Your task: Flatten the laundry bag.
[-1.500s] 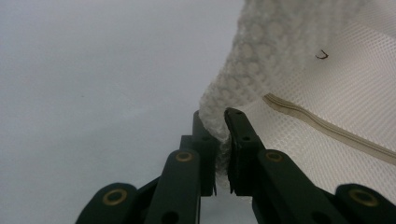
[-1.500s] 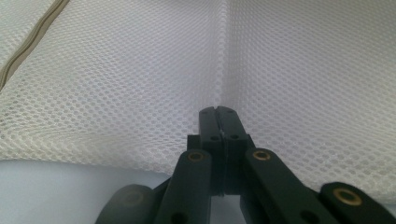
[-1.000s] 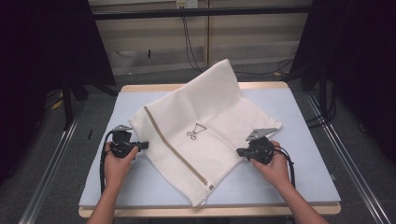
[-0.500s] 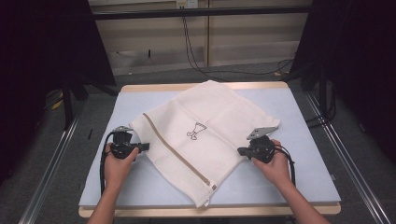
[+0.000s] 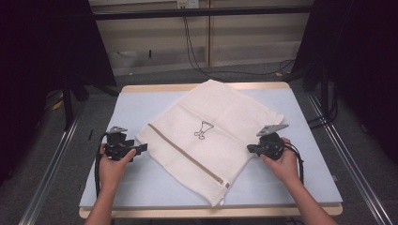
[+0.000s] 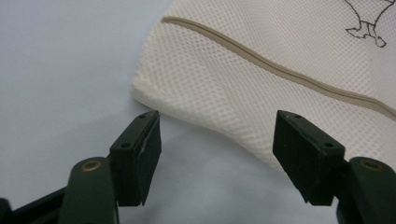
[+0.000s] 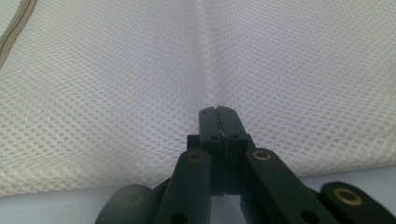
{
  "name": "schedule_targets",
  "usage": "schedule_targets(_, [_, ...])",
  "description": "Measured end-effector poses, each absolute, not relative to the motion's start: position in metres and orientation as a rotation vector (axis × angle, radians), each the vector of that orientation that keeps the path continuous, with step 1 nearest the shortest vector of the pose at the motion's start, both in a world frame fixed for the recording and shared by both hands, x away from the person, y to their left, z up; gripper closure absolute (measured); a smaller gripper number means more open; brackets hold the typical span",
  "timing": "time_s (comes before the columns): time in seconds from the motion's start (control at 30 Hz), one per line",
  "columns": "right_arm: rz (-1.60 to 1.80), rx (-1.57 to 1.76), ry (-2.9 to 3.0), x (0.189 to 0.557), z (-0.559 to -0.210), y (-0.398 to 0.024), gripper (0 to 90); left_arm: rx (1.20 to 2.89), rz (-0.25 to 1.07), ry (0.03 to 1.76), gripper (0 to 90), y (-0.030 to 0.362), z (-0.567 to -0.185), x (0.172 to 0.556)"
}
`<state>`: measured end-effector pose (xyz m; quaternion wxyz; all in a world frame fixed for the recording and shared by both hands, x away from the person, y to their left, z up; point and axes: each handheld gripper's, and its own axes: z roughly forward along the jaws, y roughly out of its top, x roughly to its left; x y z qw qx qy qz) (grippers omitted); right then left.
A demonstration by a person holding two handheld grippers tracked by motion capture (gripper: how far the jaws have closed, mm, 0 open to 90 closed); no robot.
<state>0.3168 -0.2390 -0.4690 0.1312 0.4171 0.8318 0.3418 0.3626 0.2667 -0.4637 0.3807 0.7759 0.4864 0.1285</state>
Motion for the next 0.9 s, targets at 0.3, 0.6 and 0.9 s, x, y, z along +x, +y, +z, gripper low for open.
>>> schedule_targets(0.3, [0.954,1.229,2.386,0.323,-0.469,-0.256,90.0,2.045,0.369,1.139,40.5,0.257,-0.465,0.377])
schedule_targets(0.6, [0.966,1.173,2.344,0.315,-0.469,-0.254,84.5,2.086,0.378,1.099,38.3,0.245,-0.481,0.408])
schedule_targets(0.9, [0.998,1.198,2.340,0.297,-0.464,-0.241,60.1,2.164,0.372,1.123,55.9,0.237,-0.479,0.410])
